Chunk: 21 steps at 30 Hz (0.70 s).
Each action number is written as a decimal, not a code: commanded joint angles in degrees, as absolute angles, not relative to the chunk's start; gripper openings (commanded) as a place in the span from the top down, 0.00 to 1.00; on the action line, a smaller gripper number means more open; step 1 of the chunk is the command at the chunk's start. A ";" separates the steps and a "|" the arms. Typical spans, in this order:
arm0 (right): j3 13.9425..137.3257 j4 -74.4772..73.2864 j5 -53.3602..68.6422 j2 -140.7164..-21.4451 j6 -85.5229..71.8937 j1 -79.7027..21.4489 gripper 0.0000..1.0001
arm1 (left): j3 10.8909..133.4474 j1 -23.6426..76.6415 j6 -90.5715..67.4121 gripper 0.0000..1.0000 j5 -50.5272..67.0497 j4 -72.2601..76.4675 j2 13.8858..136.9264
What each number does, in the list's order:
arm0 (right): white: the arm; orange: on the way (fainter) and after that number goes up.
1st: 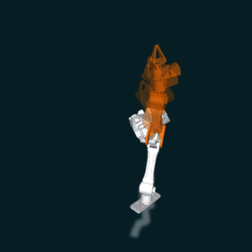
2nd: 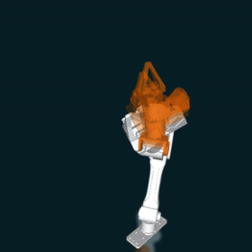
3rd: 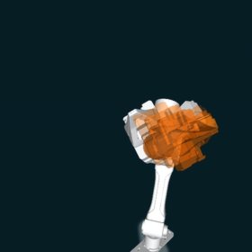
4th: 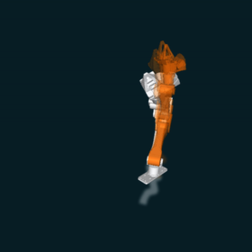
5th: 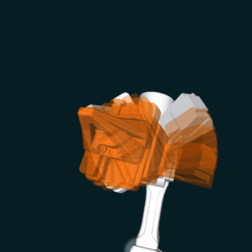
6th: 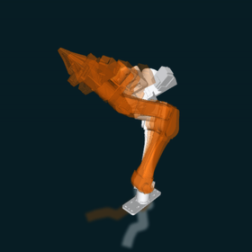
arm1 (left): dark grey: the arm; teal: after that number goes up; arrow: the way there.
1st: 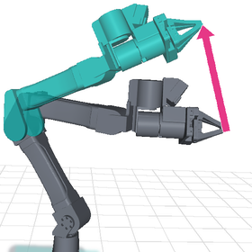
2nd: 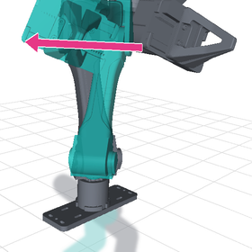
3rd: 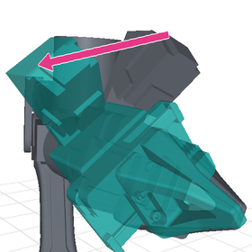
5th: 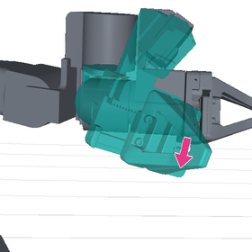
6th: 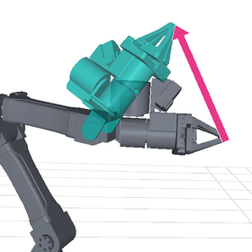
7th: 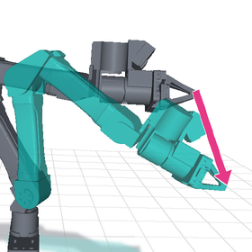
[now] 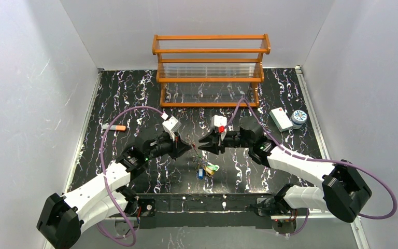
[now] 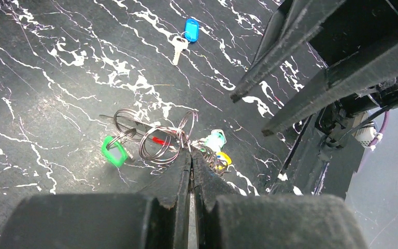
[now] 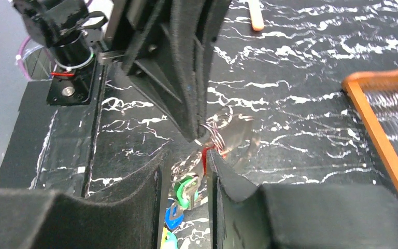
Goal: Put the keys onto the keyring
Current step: Pick up the keyring from the center of the board, then adjust the keyring.
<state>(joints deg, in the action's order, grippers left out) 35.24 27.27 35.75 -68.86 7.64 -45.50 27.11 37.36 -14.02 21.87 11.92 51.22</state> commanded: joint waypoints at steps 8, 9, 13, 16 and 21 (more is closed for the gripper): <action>33.47 35.31 38.28 -69.35 18.84 -45.61 0.49 | 28.79 37.61 -12.60 1.00 25.27 14.78 48.77; 33.64 35.33 38.18 -69.96 19.42 -45.55 0.48 | 28.75 37.62 -12.71 1.00 25.39 15.03 48.90; 34.93 35.90 37.33 -72.83 19.95 -45.60 0.48 | 28.70 37.62 -13.35 1.00 25.91 15.68 49.58; 35.60 37.59 36.91 -74.21 19.95 -45.57 0.48 | 28.74 37.62 -13.60 1.00 26.18 15.91 49.96; 37.05 38.46 37.64 -75.81 19.64 -45.62 0.51 | 28.50 37.62 -13.82 1.00 26.49 16.50 50.19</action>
<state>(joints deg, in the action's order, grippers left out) 34.06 33.98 37.50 -75.24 18.68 -45.50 27.11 37.36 -13.47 24.73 13.47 50.59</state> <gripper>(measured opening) 0.501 0.010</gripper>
